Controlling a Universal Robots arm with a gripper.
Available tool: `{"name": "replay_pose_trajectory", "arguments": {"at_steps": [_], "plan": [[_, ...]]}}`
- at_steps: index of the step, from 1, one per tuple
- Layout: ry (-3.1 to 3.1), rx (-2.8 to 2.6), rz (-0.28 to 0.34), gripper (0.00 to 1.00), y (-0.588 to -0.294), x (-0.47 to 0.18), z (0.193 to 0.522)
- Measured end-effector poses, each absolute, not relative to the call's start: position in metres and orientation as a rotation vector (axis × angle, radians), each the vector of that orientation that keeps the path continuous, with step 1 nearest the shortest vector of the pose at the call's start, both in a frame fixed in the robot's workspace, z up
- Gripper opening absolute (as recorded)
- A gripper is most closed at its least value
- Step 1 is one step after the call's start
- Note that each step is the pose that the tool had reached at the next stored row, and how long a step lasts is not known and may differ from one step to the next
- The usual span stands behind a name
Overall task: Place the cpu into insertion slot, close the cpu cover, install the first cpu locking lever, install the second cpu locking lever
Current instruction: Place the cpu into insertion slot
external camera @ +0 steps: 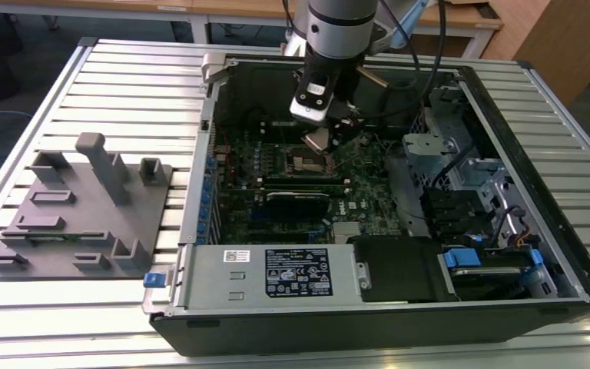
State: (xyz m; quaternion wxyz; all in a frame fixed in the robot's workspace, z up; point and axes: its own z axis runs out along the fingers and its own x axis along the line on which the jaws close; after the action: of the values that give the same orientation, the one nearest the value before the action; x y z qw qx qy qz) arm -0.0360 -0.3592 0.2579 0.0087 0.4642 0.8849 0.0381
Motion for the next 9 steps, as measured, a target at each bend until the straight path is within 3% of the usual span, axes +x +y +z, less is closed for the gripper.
{"name": "replay_pose_trajectory", "arguments": {"at_steps": [9], "plan": [[2.739,1.496,0.119,0.54,-0.3592,-0.0361,0.2578]]}}
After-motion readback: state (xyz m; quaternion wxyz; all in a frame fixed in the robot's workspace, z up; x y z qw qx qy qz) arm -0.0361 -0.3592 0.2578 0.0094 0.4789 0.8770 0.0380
